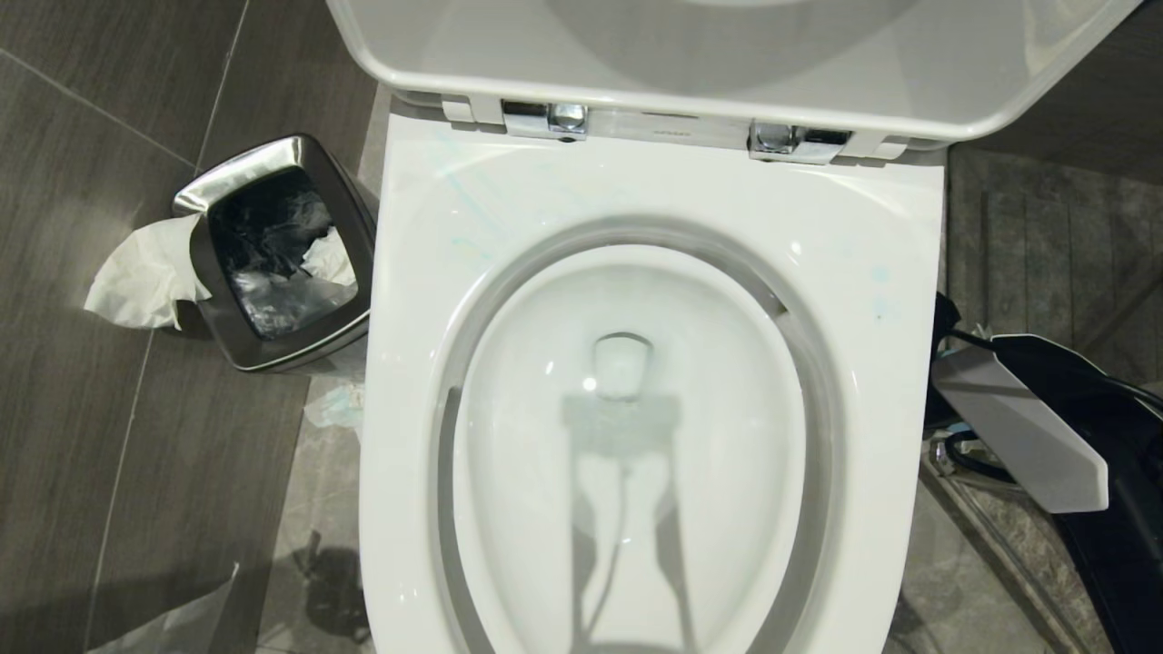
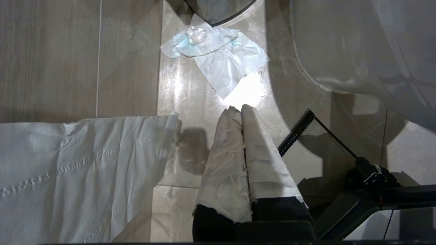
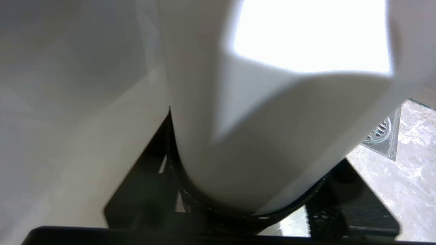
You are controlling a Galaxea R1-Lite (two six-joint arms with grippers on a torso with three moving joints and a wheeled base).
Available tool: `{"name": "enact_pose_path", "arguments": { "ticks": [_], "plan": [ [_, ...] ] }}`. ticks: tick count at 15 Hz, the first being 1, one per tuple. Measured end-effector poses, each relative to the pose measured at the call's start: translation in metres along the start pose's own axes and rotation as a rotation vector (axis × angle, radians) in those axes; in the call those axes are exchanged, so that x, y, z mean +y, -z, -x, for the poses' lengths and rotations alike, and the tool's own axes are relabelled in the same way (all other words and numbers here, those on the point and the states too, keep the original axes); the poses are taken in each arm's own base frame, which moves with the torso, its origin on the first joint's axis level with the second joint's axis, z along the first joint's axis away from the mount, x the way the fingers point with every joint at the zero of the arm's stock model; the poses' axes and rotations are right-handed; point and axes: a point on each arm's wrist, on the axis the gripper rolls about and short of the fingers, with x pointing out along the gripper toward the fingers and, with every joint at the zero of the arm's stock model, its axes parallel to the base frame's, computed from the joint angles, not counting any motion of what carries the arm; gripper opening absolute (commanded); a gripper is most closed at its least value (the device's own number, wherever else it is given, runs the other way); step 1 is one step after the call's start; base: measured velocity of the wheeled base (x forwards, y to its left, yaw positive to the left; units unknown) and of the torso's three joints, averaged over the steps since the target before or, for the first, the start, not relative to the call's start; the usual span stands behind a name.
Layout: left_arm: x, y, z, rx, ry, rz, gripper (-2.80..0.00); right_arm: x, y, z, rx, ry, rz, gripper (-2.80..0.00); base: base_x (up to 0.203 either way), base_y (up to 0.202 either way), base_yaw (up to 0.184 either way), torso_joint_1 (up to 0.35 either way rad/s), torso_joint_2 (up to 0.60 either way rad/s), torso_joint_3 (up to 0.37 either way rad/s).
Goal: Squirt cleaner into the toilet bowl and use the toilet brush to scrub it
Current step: Pour in the cleaning agent
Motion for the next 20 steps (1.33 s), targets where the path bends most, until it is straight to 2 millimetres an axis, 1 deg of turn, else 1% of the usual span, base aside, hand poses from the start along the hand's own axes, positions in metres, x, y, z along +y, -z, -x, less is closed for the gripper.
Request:
{"name": "enact_pose_path", "arguments": {
  "ticks": [5,8,12,16,20],
  "plan": [
    [0.000,0.000,0.000,0.000,-0.001,0.000,-2.80,-0.002,-0.001,0.000,-0.002,0.006,0.000,-2.80,0.000,0.000,0.000,0.000,0.00,0.000],
    [0.000,0.000,0.000,0.000,0.000,0.000,-2.80,-0.009,-0.008,-0.002,-0.009,0.017,0.004,-2.80,0.000,0.000,0.000,0.000,0.00,0.000],
    [0.000,0.000,0.000,0.000,0.000,0.000,-2.80,-0.019,-0.029,-0.009,-0.052,0.033,0.009,-2.80,0.000,0.000,0.000,-0.001,-0.01,0.000],
    [0.000,0.000,0.000,0.000,0.000,0.000,-2.80,-0.036,-0.056,-0.014,-0.099,0.073,0.004,-2.80,0.000,0.000,0.000,0.000,0.00,0.000],
    [0.000,0.000,0.000,0.000,0.000,0.000,-2.80,-0.054,-0.078,-0.009,-0.099,0.097,0.015,-2.80,0.000,0.000,0.000,0.000,0.00,0.000]
  ]
}}
